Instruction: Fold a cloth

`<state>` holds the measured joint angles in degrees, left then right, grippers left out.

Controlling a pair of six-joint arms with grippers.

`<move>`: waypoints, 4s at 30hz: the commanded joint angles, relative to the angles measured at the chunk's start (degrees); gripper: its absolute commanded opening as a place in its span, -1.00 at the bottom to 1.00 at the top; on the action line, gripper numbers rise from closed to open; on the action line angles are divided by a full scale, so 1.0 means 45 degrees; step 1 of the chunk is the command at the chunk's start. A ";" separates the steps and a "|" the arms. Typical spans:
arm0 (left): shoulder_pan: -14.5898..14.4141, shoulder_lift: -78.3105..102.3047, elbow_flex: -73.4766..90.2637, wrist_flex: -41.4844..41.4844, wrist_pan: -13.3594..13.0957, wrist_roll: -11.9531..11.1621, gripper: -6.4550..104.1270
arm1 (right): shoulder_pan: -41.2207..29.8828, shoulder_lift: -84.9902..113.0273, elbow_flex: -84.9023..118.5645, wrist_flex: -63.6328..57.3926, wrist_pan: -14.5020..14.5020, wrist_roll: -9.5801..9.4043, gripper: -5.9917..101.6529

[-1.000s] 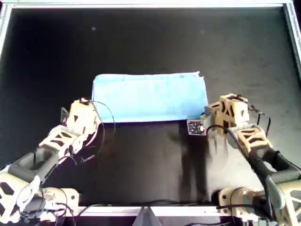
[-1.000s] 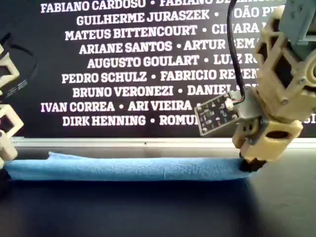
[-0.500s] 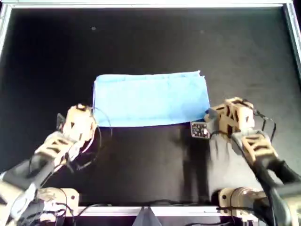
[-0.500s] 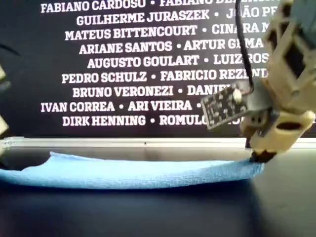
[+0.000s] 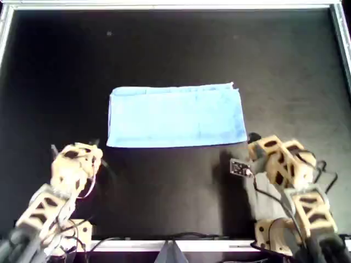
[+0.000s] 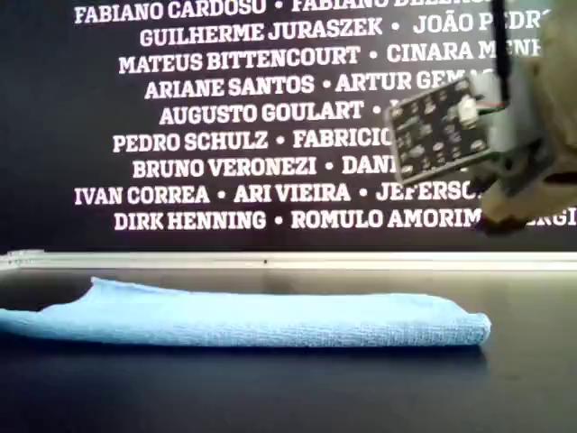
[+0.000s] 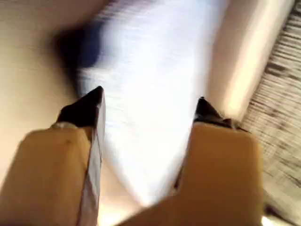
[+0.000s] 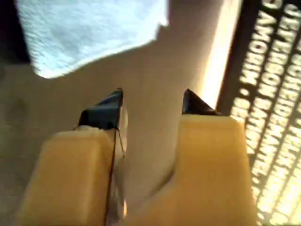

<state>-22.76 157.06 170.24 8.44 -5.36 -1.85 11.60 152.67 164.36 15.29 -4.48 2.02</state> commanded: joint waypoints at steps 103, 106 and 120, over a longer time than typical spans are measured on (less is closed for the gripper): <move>0.0039 0.4512 0.0527 -0.0059 -0.0098 0.0039 0.35 | 0.0137 -1.3730 -0.8711 -0.0391 -0.0234 0.0176 -0.66; 0.0039 0.4512 0.0527 -0.0059 -0.0098 0.0039 0.35 | 0.0137 -1.3730 -0.8711 -0.0430 -0.0234 0.0098 -0.84; 0.0039 0.4492 0.0527 -0.0059 -0.0098 0.0039 0.35 | 0.0137 -1.1621 -0.8730 -0.0410 -0.0020 -0.0059 -0.92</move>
<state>-22.76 176.22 173.14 8.53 -5.54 -1.85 11.78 94.04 129.73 15.29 -4.83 2.20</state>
